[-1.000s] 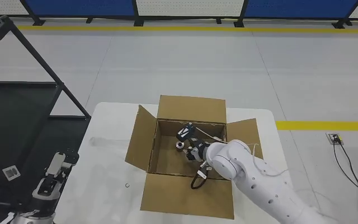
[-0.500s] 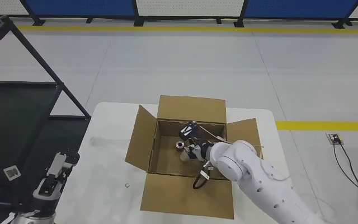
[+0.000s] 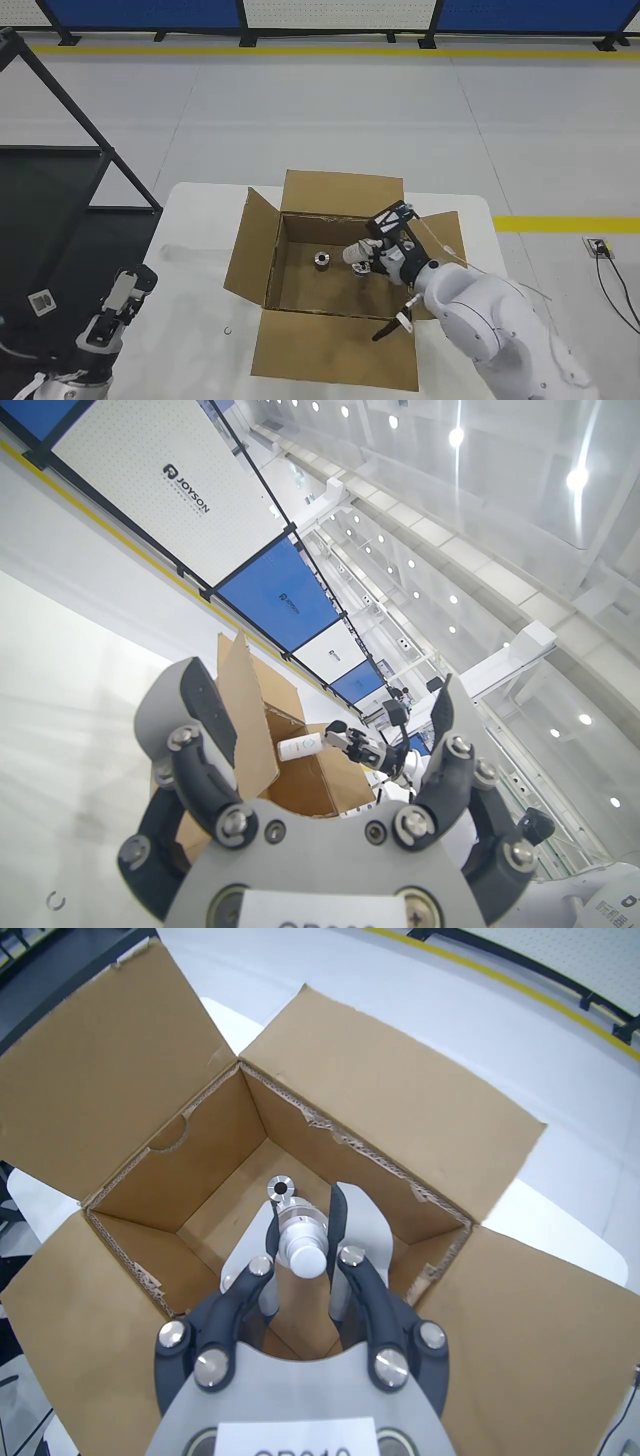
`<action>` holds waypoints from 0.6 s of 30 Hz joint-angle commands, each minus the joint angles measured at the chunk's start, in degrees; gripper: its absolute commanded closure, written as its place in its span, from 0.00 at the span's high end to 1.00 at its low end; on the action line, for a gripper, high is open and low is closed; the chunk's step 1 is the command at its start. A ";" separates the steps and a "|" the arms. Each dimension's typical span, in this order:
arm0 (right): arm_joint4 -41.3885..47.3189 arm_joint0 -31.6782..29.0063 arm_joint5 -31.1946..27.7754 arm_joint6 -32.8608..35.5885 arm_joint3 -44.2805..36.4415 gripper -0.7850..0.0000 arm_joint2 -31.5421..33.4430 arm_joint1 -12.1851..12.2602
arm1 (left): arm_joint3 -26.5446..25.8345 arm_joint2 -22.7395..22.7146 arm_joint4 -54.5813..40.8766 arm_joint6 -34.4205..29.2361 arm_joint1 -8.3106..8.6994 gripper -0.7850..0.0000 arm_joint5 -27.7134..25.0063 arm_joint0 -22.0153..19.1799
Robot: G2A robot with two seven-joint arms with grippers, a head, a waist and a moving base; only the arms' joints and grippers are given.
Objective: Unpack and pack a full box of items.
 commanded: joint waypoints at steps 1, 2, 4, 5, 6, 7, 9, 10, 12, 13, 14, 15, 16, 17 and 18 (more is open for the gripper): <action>-0.24 -1.83 0.59 -0.14 -2.30 0.00 1.78 0.24 | 0.00 0.01 -0.01 -0.02 0.00 1.00 0.00 0.00; -0.24 -1.83 0.59 -0.14 -2.30 0.00 1.78 0.24 | 0.00 0.01 -0.01 -0.02 0.00 1.00 0.00 0.00; -0.24 -1.83 0.59 -0.14 -2.30 0.00 1.78 0.24 | 0.00 0.01 -0.01 -0.02 0.00 1.00 0.00 0.00; -0.24 -1.83 0.59 -0.14 -2.30 0.00 1.78 0.24 | 0.00 0.01 -0.01 -0.02 0.00 1.00 0.00 0.00; -0.24 -1.83 0.59 -0.14 -2.30 0.00 1.78 0.24 | 0.00 0.01 -0.01 -0.02 0.00 1.00 0.00 0.00; -0.24 -1.83 0.59 -0.14 -2.30 0.00 1.78 0.24 | 0.00 0.01 -0.01 -0.02 0.00 1.00 0.00 0.00; -0.24 -1.83 0.59 -0.14 -2.30 0.00 1.78 0.24 | 0.00 0.01 -0.01 -0.02 0.00 1.00 0.00 0.00; -0.24 -1.83 0.59 -0.14 -2.30 0.00 1.78 0.24 | 0.00 0.01 -0.01 -0.02 0.00 1.00 0.00 0.00; -0.24 -1.83 0.59 -0.14 -2.30 0.00 1.78 0.24 | 0.00 0.01 -0.01 -0.02 0.00 1.00 0.00 0.00; -0.24 -1.83 0.59 -0.14 -2.30 0.00 1.78 0.24 | 0.00 0.01 -0.01 -0.02 0.00 1.00 0.00 0.00; -0.24 -1.83 0.59 -0.14 -2.30 0.00 1.78 0.24 | 0.00 0.01 -0.01 -0.02 0.00 1.00 0.00 0.00; -0.16 -2.00 0.46 -0.44 -2.27 0.00 1.74 0.23 | 0.00 0.01 -0.01 -0.02 0.00 1.00 0.00 0.00; 0.28 -2.50 -0.54 -1.05 -2.04 0.00 1.51 0.21 | 0.00 0.01 -0.01 -0.02 0.00 1.00 0.00 0.00; 0.24 -2.64 -1.17 -1.45 -1.80 0.00 1.63 0.22 | 0.00 0.01 -0.01 -0.02 0.00 1.00 0.00 0.00; 0.04 -2.72 -1.30 -1.68 -1.69 0.00 1.82 0.22 | 0.00 0.01 -0.01 -0.02 0.00 1.00 0.00 0.00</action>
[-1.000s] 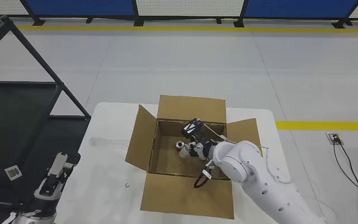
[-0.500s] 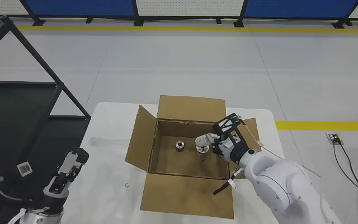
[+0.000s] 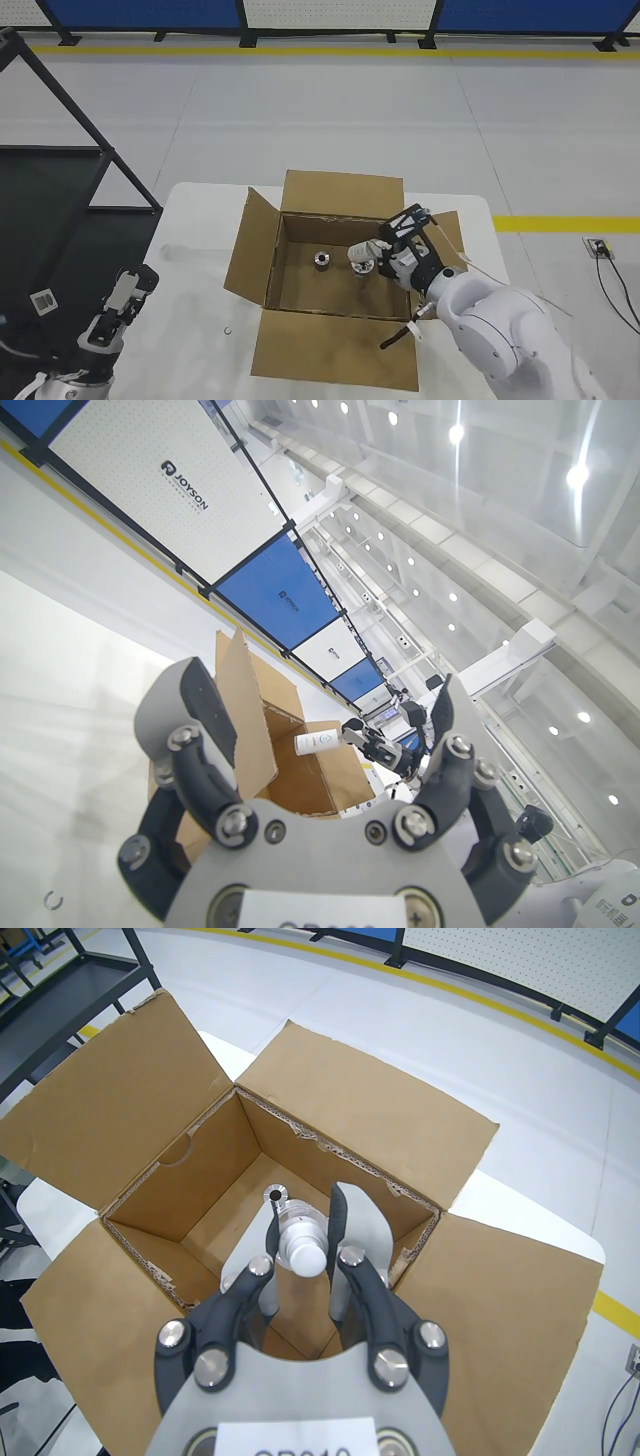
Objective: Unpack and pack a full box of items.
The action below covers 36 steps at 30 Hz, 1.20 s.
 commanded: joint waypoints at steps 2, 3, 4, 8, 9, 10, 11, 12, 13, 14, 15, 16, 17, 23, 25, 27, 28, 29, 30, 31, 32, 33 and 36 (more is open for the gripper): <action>-0.93 -0.16 0.28 -0.67 -0.33 0.00 1.03 0.02 | 0.00 0.00 0.00 0.00 0.00 1.00 0.00 0.00; -1.15 -0.31 0.85 -0.78 -0.83 0.00 1.92 0.07 | 0.00 0.00 0.00 0.00 0.00 1.00 0.00 0.00; -1.82 -0.64 1.63 -0.80 -1.40 0.00 2.93 0.15 | 0.00 0.00 0.00 0.00 0.00 1.00 0.00 0.00; -3.54 -2.87 4.10 -0.44 -4.32 0.00 8.20 0.62 | 0.00 0.00 0.00 0.00 0.00 1.00 0.00 0.00; -3.38 -3.56 4.41 -0.29 -5.11 0.00 9.86 0.76 | 0.00 0.00 0.00 0.00 0.00 1.00 0.00 0.00; -3.45 -4.26 4.91 -0.29 -5.76 0.00 11.77 0.90 | 0.00 0.00 0.00 0.00 0.00 1.00 0.00 0.00; -3.44 -5.06 5.33 -0.30 -6.49 0.00 13.59 1.03 | 0.00 0.00 0.00 0.00 0.00 1.00 0.00 0.00; -3.13 -5.94 5.63 -0.30 -7.23 0.00 15.39 1.15 | 0.00 0.00 0.00 0.00 0.00 1.00 0.00 0.00; -3.09 -6.80 5.88 -0.26 -7.86 0.00 17.26 1.28 | 0.00 0.00 0.00 0.00 0.00 1.00 0.00 0.00; -3.24 -7.63 6.25 -0.29 -8.42 0.00 19.12 1.40 | 0.00 0.00 0.00 0.00 0.00 1.00 0.00 0.00; -3.42 -8.45 6.60 -0.19 -8.91 0.00 20.86 1.51 | 0.00 0.00 0.00 0.00 0.00 1.00 0.00 0.00; -3.50 -9.24 6.86 -0.06 -9.37 0.00 22.48 1.61 | 0.00 0.00 0.00 0.00 0.00 1.00 0.00 0.00; -3.35 -9.95 6.99 0.12 -9.70 0.00 24.06 1.69 | 0.00 0.00 0.00 0.00 0.00 1.00 0.00 0.00; -7.04 -13.30 8.76 2.21 -10.02 0.00 30.92 2.14 | 0.00 0.00 0.00 0.00 0.00 1.00 0.00 0.00; -8.49 -13.99 9.08 3.14 -9.52 0.00 31.82 2.23 | 0.00 0.00 0.00 0.00 0.00 1.00 0.00 0.00; -9.89 -14.22 8.91 4.24 -8.40 0.00 32.21 2.33 | 0.00 0.00 0.00 0.00 0.00 1.00 0.00 0.00; -10.20 -14.21 8.72 4.78 -7.74 0.00 32.04 2.35 | 0.00 0.00 0.00 0.00 0.00 1.00 0.00 0.00; -10.40 -14.09 8.06 5.46 -6.87 0.00 31.76 2.39 | 0.00 0.00 0.00 0.00 0.00 1.00 0.00 0.00; -10.69 -13.82 7.47 6.08 -5.74 0.00 31.52 2.43 | 0.00 0.00 0.00 0.00 0.00 1.00 0.00 0.00; -11.66 -13.47 7.12 6.77 -4.34 0.00 31.20 2.49 | 0.00 0.00 0.00 0.00 0.00 1.00 0.00 0.00; -12.51 -13.06 6.78 7.39 -3.04 0.00 30.61 2.53 | 0.00 0.00 0.00 0.00 0.00 1.00 0.00 0.00; -12.72 -12.58 6.18 8.00 -1.68 0.00 29.93 2.54 | 0.00 0.00 0.00 0.00 0.00 1.00 0.00 0.00; -13.43 -10.88 4.31 9.70 2.80 0.00 28.43 2.61 | 0.00 0.00 0.00 0.00 0.00 1.00 0.00 0.00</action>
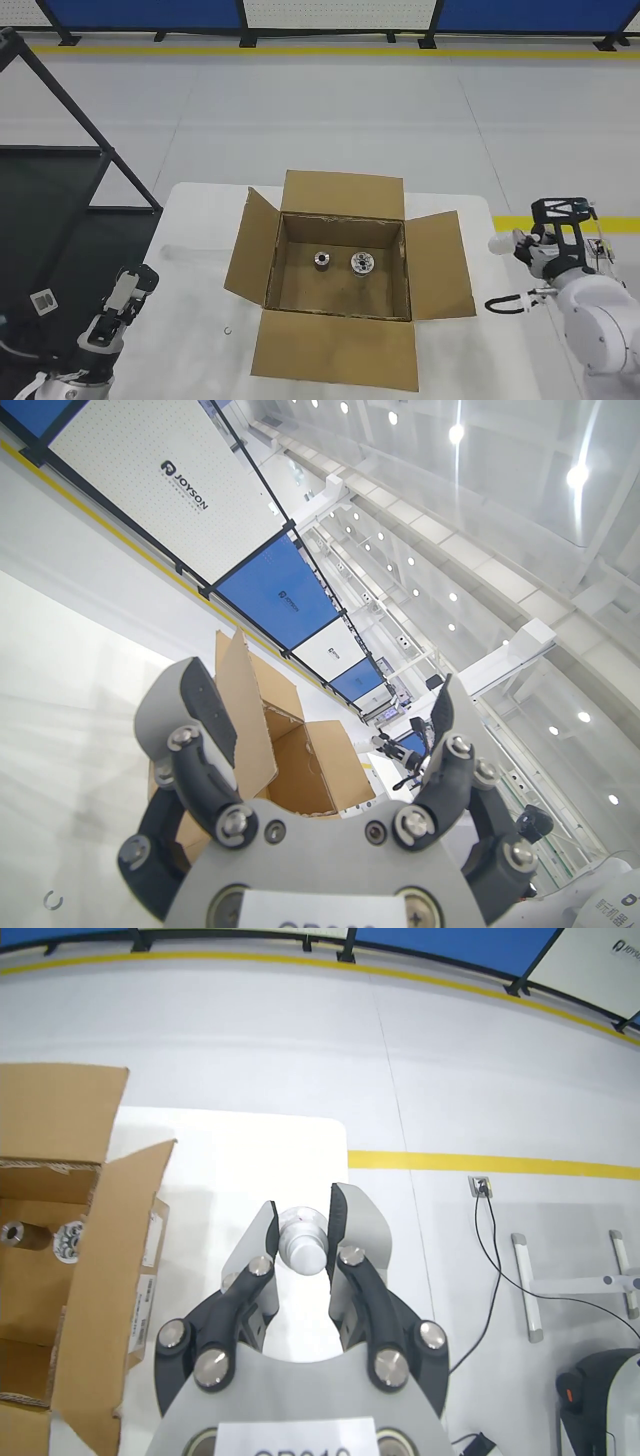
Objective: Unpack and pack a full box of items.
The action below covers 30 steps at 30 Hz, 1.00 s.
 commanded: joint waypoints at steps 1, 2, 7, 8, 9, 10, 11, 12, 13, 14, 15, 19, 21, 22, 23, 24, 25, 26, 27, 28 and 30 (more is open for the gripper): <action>-0.65 1.28 -1.15 1.15 3.40 0.00 -1.04 0.04 | 0.00 0.00 0.00 0.00 0.00 1.00 0.00 0.00; -0.84 1.88 -1.68 1.57 4.85 0.00 -1.74 0.04 | 0.00 0.00 0.00 0.00 0.00 1.00 0.00 0.00; 0.85 4.13 -3.23 1.04 9.24 0.00 -4.77 -0.24 | 0.00 0.00 0.00 0.00 0.00 1.00 0.00 0.00; 1.19 4.41 -3.47 0.85 9.58 0.00 -5.31 -0.30 | 0.00 0.00 0.00 0.00 0.00 1.00 0.00 0.00; 1.14 4.64 -3.48 0.77 9.93 0.00 -5.73 -0.34 | 0.00 0.00 0.00 0.00 0.00 1.00 0.00 0.00; 0.97 4.82 -3.65 0.84 10.15 0.00 -6.28 -0.38 | 0.00 0.00 0.00 0.00 0.00 1.00 0.00 0.00; 0.37 5.02 -3.83 1.02 10.48 0.00 -6.83 -0.39 | 0.00 0.00 0.00 0.00 0.00 1.00 0.00 0.00; -0.29 5.27 -3.67 1.14 10.88 0.00 -7.25 -0.41 | 0.00 0.00 0.00 0.00 0.00 1.00 0.00 0.00; -0.64 5.53 -3.42 1.19 11.34 0.00 -7.68 -0.46 | 0.00 0.00 0.00 0.00 0.00 1.00 0.00 0.00; -0.81 5.79 -3.42 1.20 11.83 0.00 -8.11 -0.51 | 0.00 0.00 0.00 0.00 0.00 1.00 0.00 0.00; -0.59 6.03 -3.41 1.18 12.37 0.00 -8.42 -0.56 | 0.00 0.00 0.00 0.00 0.00 1.00 0.00 0.00; 0.43 6.68 -3.69 0.42 13.75 0.00 -9.44 -0.76 | 0.00 0.00 0.00 0.00 0.00 1.00 0.00 0.00; 0.81 6.85 -3.73 0.08 13.88 0.00 -10.00 -0.87 | 0.00 0.00 0.00 0.00 0.00 1.00 0.00 0.00; 0.99 6.92 -3.82 -0.11 13.83 0.00 -10.31 -0.92 | 0.00 0.00 0.00 0.00 0.00 1.00 0.00 0.00; 0.91 6.99 -3.80 -0.18 13.81 0.00 -10.60 -0.96 | 0.00 0.00 0.00 0.00 0.00 1.00 0.00 0.00; 0.84 7.09 -3.68 -0.21 13.75 0.00 -10.85 -1.00 | 0.00 0.00 0.00 0.00 0.00 1.00 0.00 0.00; 0.66 7.17 -3.84 -0.15 13.58 0.00 -11.26 -1.04 | 0.00 0.00 0.00 0.00 0.00 1.00 0.00 0.00; 0.48 7.32 -3.88 -0.06 13.45 0.00 -11.58 -1.07 | 0.00 0.00 0.00 0.00 0.00 1.00 0.00 0.00; 0.25 7.44 -3.90 -0.02 13.34 0.00 -11.90 -1.10 | 0.00 0.00 0.00 0.00 0.00 1.00 0.00 0.00; 0.08 7.60 -3.84 0.09 13.24 0.00 -12.19 -1.14 | 0.00 0.00 0.00 0.00 0.00 1.00 0.00 0.00; -0.26 7.98 -3.87 0.35 12.97 0.00 -12.90 -1.23 | 0.00 0.00 0.00 0.00 0.00 1.00 0.00 0.00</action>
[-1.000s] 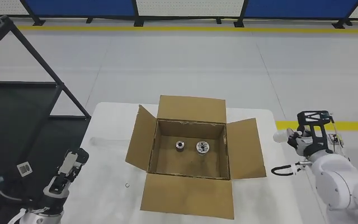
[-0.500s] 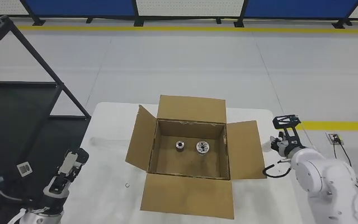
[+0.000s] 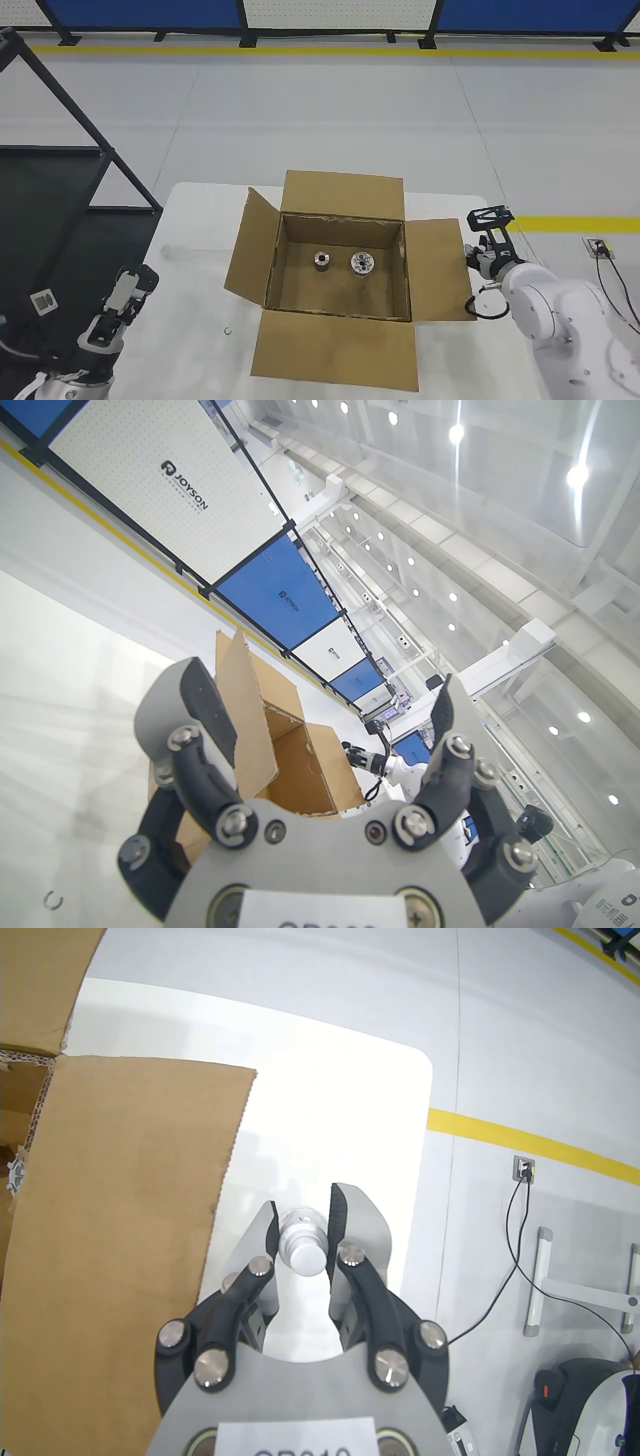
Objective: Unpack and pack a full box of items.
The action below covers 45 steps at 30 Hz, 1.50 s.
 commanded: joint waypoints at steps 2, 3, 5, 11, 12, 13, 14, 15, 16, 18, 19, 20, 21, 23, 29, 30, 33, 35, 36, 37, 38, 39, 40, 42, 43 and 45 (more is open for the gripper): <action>-0.69 0.66 0.06 0.41 -0.21 0.00 -1.05 -0.13 | 0.00 0.00 0.00 0.00 0.00 1.00 0.00 0.00; -0.91 0.89 0.12 0.59 -0.17 0.00 -1.38 -0.18 | 0.00 0.00 0.00 0.00 0.00 1.00 0.00 0.00; -1.08 1.40 0.09 0.86 -0.10 0.00 -2.03 -0.29 | 0.00 0.00 0.00 0.00 0.00 1.00 0.00 0.00; -1.89 2.85 -0.01 1.43 0.27 0.00 -4.07 -0.63 | 0.00 0.00 0.00 0.00 0.00 1.00 0.00 0.00; -2.03 3.09 0.02 1.50 0.30 0.00 -4.40 -0.70 | 0.00 0.00 0.00 0.00 0.00 1.00 0.00 0.00; -2.14 3.29 0.06 1.54 0.34 0.00 -4.74 -0.76 | 0.00 0.00 0.00 0.00 0.00 1.00 0.00 0.00; -2.20 3.50 0.04 1.64 0.40 0.00 -5.09 -0.83 | 0.00 0.00 0.00 0.00 0.00 1.00 0.00 0.00; -2.28 3.70 -0.01 1.76 0.50 0.00 -5.39 -0.89 | 0.00 0.00 0.00 0.00 0.00 1.00 0.00 0.00; -2.36 3.89 -0.03 1.83 0.60 0.00 -5.65 -0.95 | 0.00 0.00 0.00 0.00 0.00 1.00 0.00 0.00; -2.48 4.14 0.01 1.78 0.78 0.00 -5.99 -1.05 | 0.00 0.00 0.00 0.00 0.00 1.00 0.00 0.00; -2.57 4.22 0.08 1.82 0.89 0.00 -6.11 -1.09 | 0.00 0.00 0.00 0.00 0.00 1.00 0.00 0.00; -2.82 4.31 0.17 1.82 0.94 0.00 -6.18 -1.12 | 0.00 0.00 0.00 0.00 0.00 1.00 0.00 0.00; -3.13 4.35 0.43 1.88 1.01 0.00 -6.22 -1.15 | 0.00 0.00 0.00 0.00 0.00 1.00 0.00 0.00; -3.65 4.34 1.18 1.91 1.33 0.00 -5.92 -1.18 | 0.00 0.00 0.00 0.00 0.00 1.00 0.00 0.00; -3.65 3.37 2.02 1.91 2.61 0.00 -2.52 -0.93 | 0.00 0.00 0.00 0.00 0.00 1.00 0.00 0.00; -3.81 3.17 1.90 1.96 2.93 0.00 -2.04 -0.87 | 0.00 0.00 0.00 0.00 0.00 1.00 0.00 0.00; -4.29 2.91 2.00 2.16 4.54 0.00 -1.02 -0.77 | 0.00 0.00 0.00 0.00 0.00 1.00 0.00 0.00; -4.10 2.95 1.92 2.11 5.92 0.00 -0.67 -0.77 | 0.00 0.00 0.00 0.00 0.00 1.00 0.00 0.00; -3.86 3.02 1.68 1.89 6.51 0.00 -0.53 -0.78 | 0.00 0.00 0.00 0.00 0.00 1.00 0.00 0.00; -3.76 3.07 1.55 1.75 7.16 0.00 -0.40 -0.78 | 0.00 0.00 0.00 0.00 0.00 1.00 0.00 0.00; -3.68 3.14 1.45 1.63 7.77 0.00 -0.35 -0.79 | 0.00 0.00 0.00 0.00 0.00 1.00 0.00 0.00; -3.56 3.24 1.29 1.47 8.22 0.00 -0.35 -0.81 | 0.00 0.00 0.00 0.00 0.00 1.00 0.00 0.00; -3.40 3.33 1.11 1.30 8.70 0.00 -0.31 -0.82 | 0.00 0.00 0.00 0.00 0.00 1.00 0.00 0.00; -3.15 3.51 0.81 0.95 9.49 0.00 -0.25 -0.85 | 0.00 0.00 0.00 0.00 0.00 1.00 0.00 0.00; -3.12 3.57 0.69 0.73 9.79 0.00 -0.26 -0.87 | 0.00 0.00 0.00 0.00 0.00 1.00 0.00 0.00; -2.83 3.72 0.37 0.50 10.33 0.00 -0.40 -0.92 | 0.00 0.00 0.00 0.00 0.00 1.00 0.00 0.00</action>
